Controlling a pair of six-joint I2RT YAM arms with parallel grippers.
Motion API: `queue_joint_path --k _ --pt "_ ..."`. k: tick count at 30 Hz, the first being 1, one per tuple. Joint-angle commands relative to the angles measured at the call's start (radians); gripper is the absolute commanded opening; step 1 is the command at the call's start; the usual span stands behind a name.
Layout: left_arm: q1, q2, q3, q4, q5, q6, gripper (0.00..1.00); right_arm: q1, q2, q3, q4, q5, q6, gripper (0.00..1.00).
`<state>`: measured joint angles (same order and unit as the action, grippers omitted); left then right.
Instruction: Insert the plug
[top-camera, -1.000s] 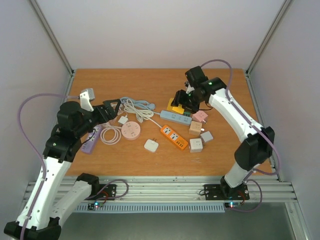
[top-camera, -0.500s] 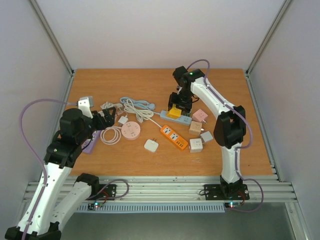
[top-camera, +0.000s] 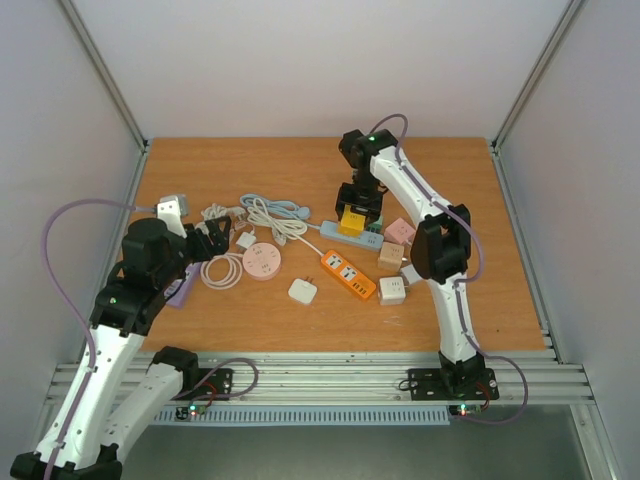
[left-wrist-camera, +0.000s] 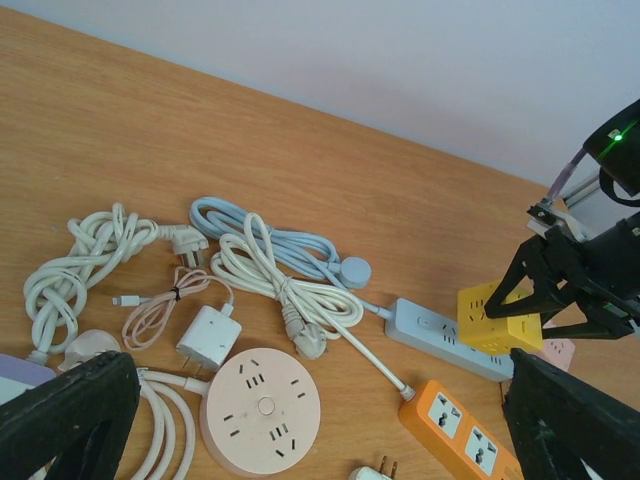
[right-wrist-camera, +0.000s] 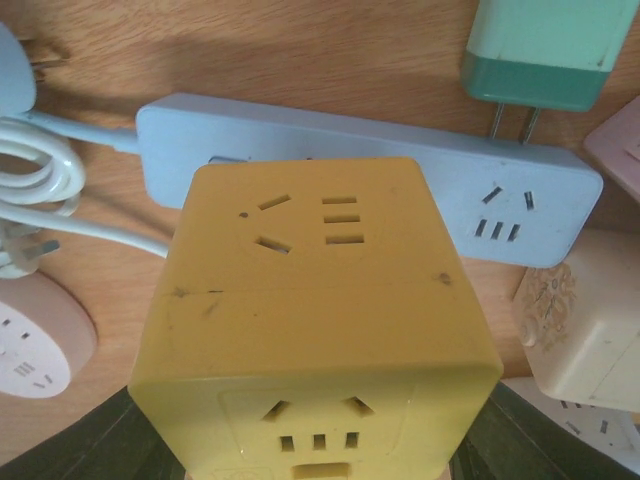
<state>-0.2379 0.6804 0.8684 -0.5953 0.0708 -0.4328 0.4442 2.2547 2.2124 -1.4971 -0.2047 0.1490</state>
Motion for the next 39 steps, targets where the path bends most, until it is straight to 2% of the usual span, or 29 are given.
queue_joint_path --k 1,5,28,39 --pt "-0.004 0.002 -0.009 0.036 -0.012 0.014 0.99 0.001 0.050 0.070 -0.065 0.031 0.012 0.40" --pt "-0.004 0.007 -0.011 0.041 0.002 0.012 0.99 0.006 0.076 0.101 -0.080 0.015 0.005 0.37" --pt "-0.004 0.013 -0.016 0.046 -0.007 0.012 0.99 0.013 0.168 0.114 -0.094 0.095 0.038 0.37" --pt "-0.004 0.028 -0.003 0.036 -0.025 0.019 0.99 0.019 0.234 0.191 -0.116 0.138 0.113 0.39"
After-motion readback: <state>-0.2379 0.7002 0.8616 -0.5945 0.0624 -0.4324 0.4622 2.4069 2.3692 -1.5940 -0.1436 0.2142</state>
